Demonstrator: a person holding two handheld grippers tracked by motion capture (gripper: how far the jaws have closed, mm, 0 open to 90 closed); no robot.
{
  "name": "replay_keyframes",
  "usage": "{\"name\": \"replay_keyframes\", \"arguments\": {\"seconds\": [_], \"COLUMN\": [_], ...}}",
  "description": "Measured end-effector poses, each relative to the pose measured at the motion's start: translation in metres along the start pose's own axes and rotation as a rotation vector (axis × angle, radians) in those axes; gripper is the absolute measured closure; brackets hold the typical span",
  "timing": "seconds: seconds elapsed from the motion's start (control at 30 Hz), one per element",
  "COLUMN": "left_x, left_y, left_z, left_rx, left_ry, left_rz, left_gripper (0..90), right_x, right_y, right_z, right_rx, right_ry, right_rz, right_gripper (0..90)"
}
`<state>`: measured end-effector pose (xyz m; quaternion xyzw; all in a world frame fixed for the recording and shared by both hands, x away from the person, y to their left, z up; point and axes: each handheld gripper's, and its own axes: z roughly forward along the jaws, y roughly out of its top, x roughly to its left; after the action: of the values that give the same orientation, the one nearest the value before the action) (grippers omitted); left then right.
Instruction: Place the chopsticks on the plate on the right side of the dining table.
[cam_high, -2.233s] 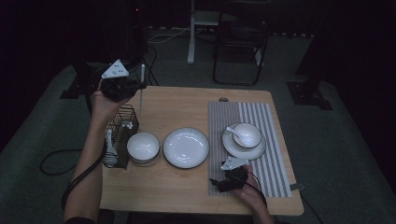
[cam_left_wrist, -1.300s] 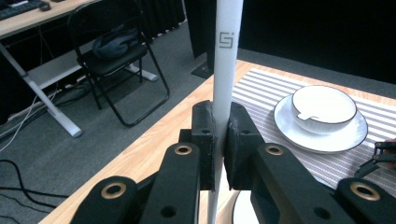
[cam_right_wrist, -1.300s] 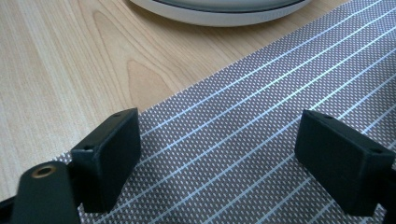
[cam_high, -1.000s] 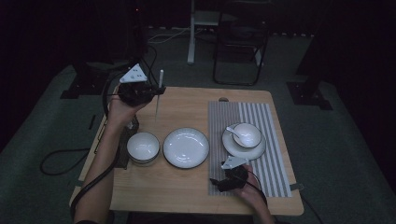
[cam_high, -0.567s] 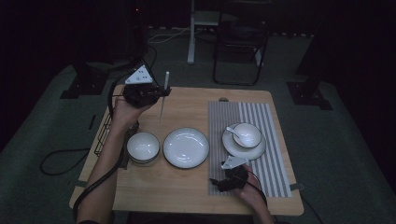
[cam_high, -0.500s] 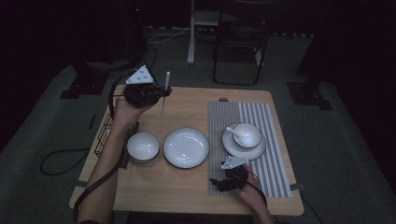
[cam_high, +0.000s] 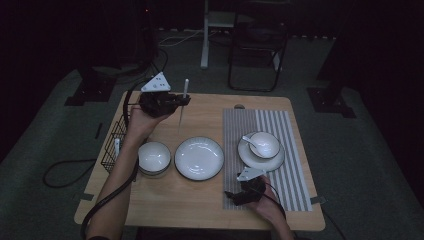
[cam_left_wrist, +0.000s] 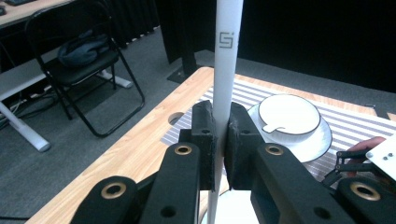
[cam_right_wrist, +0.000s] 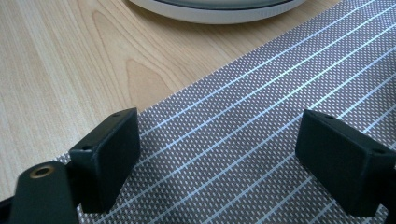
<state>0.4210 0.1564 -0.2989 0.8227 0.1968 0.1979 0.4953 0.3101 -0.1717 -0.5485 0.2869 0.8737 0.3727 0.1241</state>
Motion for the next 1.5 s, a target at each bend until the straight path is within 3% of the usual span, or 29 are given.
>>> {"name": "replay_keyframes", "arguments": {"seconds": [0.43,0.73,1.0,1.5], "left_x": [-0.013,-0.021,-0.03,-0.043], "left_y": [0.003,0.004,0.005,0.003], "left_z": [0.012,0.017,0.023,0.036], "left_rx": [0.001,-0.009,-0.013,-0.03], "left_ry": [-0.035,-0.05,-0.068,-0.107], "left_rz": [0.019,0.023,0.037,0.043], "left_gripper": [84.3,84.3,84.3,84.3], "right_x": [0.0,0.001,0.0,-0.008], "right_y": [0.0,-0.001,0.007,0.023], "right_z": [0.0,-0.003,-0.012,-0.02], "right_rx": [-0.003,-0.004,-0.032,-0.088], "right_ry": [0.001,0.005,0.002,-0.029], "right_rz": [-0.001,0.028,0.056,0.056], "right_gripper": [14.7,17.4,20.0,25.7]}}
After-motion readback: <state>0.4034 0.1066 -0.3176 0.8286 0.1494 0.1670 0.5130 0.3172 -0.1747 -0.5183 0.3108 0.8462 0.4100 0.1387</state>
